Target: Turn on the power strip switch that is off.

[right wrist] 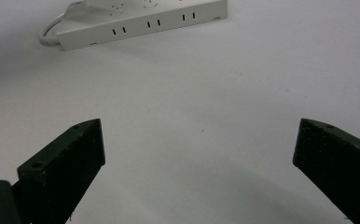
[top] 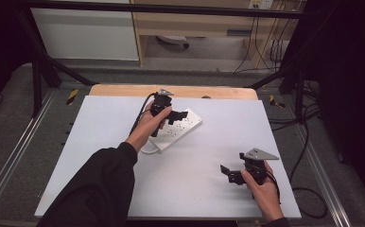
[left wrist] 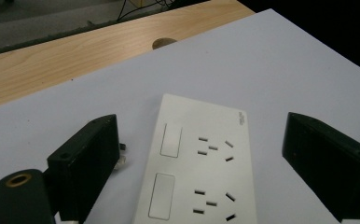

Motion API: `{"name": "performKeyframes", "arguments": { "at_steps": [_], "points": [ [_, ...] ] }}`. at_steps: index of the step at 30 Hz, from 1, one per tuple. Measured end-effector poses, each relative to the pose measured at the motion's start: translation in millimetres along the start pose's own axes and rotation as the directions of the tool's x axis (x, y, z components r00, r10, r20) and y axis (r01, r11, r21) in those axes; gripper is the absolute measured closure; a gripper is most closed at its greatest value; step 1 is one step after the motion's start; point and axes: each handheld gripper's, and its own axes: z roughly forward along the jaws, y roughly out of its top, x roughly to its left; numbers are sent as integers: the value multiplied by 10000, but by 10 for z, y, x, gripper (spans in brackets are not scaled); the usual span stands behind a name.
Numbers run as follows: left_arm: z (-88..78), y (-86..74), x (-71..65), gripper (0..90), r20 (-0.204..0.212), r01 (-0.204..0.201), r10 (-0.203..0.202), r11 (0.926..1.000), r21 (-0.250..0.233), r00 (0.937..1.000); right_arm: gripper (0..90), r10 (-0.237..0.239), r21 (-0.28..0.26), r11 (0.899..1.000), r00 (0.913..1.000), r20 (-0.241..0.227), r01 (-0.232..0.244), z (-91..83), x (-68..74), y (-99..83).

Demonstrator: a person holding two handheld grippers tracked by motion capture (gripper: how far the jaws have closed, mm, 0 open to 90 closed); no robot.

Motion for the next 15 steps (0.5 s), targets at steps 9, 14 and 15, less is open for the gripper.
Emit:
{"name": "performKeyframes", "arguments": {
  "at_steps": [9, 14, 15],
  "points": [
    [-213, -5, 72, 108, -182, -121, 119, 9998, -139, 9998, 28, 19, 85, 10000, 10000, 77, -20, 11, -10, 0],
    [-371, -55, 141, 82, -247, -91, 84, 9996, -275, 9997, 35, 28, 147, 9999, 9999, 155, -30, 14, -4, -3],
    [-403, -66, 157, 82, -296, -91, 83, 9996, -273, 9995, 34, 36, 143, 9999, 9999, 154, -38, 15, -5, -2]
  ]
}}
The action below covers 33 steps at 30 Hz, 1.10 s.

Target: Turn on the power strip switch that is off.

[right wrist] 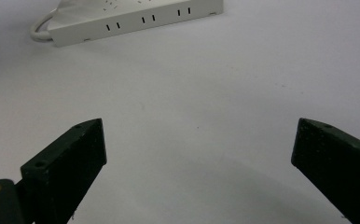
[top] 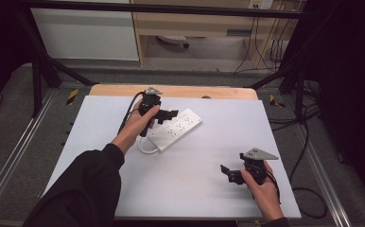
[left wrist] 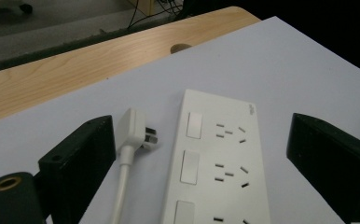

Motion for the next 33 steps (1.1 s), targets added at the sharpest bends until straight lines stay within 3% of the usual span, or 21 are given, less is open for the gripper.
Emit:
{"name": "performKeyframes", "arguments": {
  "at_steps": [5, 20, 28, 30, 33],
  "points": [
    [-164, -53, 74, 82, -222, 70, -68, 9999, 108, 9997, 31, 36, -32, 10000, 10000, -14, -36, 2, 2, 5],
    [-751, -297, 287, 82, -601, 221, -235, 9995, -238, 9979, 30, -67, 27, 10000, 10000, -17, 67, 15, 8, 8],
    [-1045, -513, 317, 82, -731, 266, -286, 9993, -279, 9969, 29, -107, 37, 9999, 9999, 13, 107, 15, 8, 10],
    [-1113, -570, 307, 82, -590, 471, -492, 9982, -377, 9970, 29, -111, 41, 9999, 9999, 16, 111, 16, 8, 11],
    [-1209, -652, 281, 82, -558, 360, -380, 9987, -358, 9977, 29, -109, 46, 9999, 9999, 25, 109, 16, 8, 11]
  ]
}}
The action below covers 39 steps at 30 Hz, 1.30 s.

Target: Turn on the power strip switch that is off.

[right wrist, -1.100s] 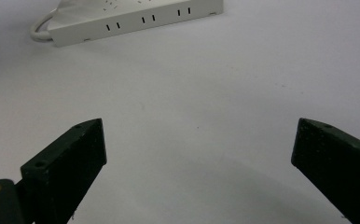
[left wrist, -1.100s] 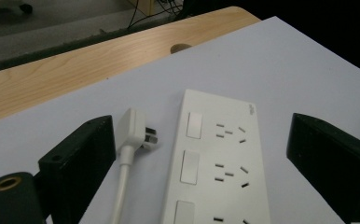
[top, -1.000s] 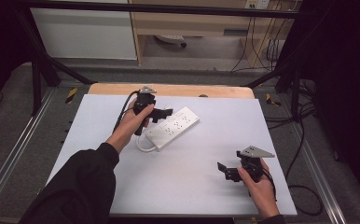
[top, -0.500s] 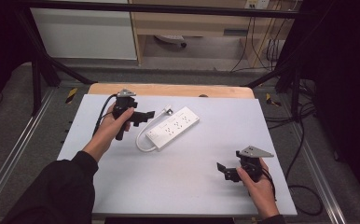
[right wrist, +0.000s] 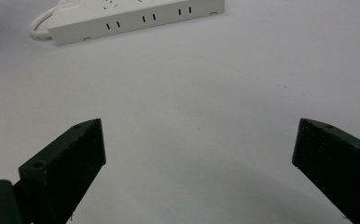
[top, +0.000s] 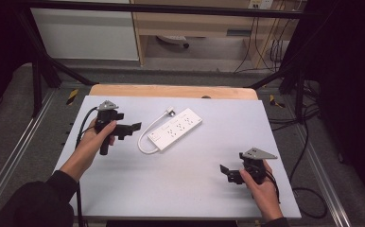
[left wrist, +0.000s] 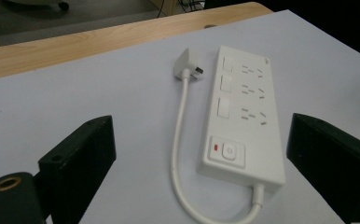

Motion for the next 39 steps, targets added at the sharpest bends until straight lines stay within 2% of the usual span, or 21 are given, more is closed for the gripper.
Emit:
{"name": "performKeyframes", "arguments": {
  "at_steps": [2, 6, 10, 12, 17, 19, 23, 28, 39],
  "points": [
    [-74, -49, -12, 82, -11, 94, -95, 9999, -130, 10000, 29, -7, 5, 10000, 10000, 5, 7, 0, 0, -1],
    [-189, -159, -13, 75, 49, 0, 2, 9994, -360, 10000, 29, -23, 62, 10000, 10000, -3, 23, 6, 3, -2],
    [-279, -279, -5, 70, -161, 142, -149, 9990, -432, 9998, 29, -65, 36, 10000, 10000, 12, 65, 5, 9, -2],
    [-332, -331, -10, 70, -250, 72, -85, 9987, -508, 9997, 29, -50, 30, 10000, 10000, 17, 50, 3, 5, -2],
    [-477, -465, -17, 70, -333, 28, -47, 9983, -587, 9994, 29, -13, 33, 10000, 10000, 14, 13, 1, -1, -2],
    [-534, -525, -7, 70, -354, 125, -147, 9980, -613, 9993, 29, 12, 23, 10000, 10000, -16, -12, 2, 0, -2],
    [-653, -649, 21, 73, -591, 326, -362, 9976, -614, 9976, 29, 42, 21, 10000, 10000, -13, -42, -3, 2, -5],
    [-792, -771, 35, 77, -869, 267, -321, 9977, -629, 9957, 29, 49, 20, 10000, 10000, 14, -49, -9, -5, -9],
    [-868, -1143, -101, 83, -904, 207, -248, 9987, -458, 9956, 29, 56, 20, 10000, 10000, 75, -56, -21, -10, -15]
  ]
}}
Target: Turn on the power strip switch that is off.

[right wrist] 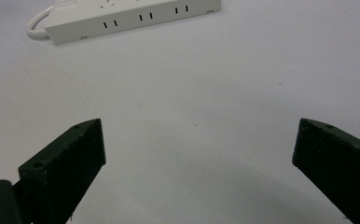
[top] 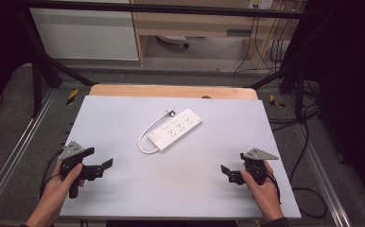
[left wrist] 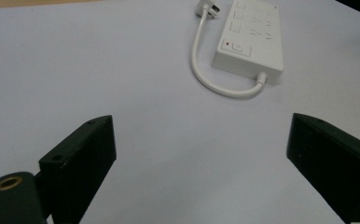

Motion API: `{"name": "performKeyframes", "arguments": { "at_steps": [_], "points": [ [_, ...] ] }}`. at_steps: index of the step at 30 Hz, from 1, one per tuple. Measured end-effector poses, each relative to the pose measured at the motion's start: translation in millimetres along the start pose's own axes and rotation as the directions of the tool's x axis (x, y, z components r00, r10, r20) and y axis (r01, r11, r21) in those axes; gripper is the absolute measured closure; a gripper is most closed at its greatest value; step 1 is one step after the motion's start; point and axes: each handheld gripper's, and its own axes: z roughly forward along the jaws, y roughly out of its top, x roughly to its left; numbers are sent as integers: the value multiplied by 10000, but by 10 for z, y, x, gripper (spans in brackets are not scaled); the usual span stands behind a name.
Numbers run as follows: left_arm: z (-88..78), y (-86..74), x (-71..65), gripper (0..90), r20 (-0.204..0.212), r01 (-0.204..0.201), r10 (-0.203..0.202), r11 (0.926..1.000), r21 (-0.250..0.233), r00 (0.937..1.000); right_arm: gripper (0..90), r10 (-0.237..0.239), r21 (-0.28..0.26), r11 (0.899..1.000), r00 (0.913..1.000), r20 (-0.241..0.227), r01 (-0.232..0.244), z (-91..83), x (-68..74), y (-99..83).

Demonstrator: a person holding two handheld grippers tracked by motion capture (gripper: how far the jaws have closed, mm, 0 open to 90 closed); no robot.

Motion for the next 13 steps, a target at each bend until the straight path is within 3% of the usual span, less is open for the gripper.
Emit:
{"name": "performKeyframes", "arguments": {
  "at_steps": [9, 13],
  "points": [
    [20, -209, -126, 84, 34, -196, 195, 9996, 207, 9998, 30, 7, 134, 9999, 9997, 225, -10, 13, -17, -14],
    [71, -275, -195, 84, 56, -335, 333, 9989, 321, 9994, 33, -28, 497, 9988, 9970, 777, -11, 56, -62, -35]
  ]
}}
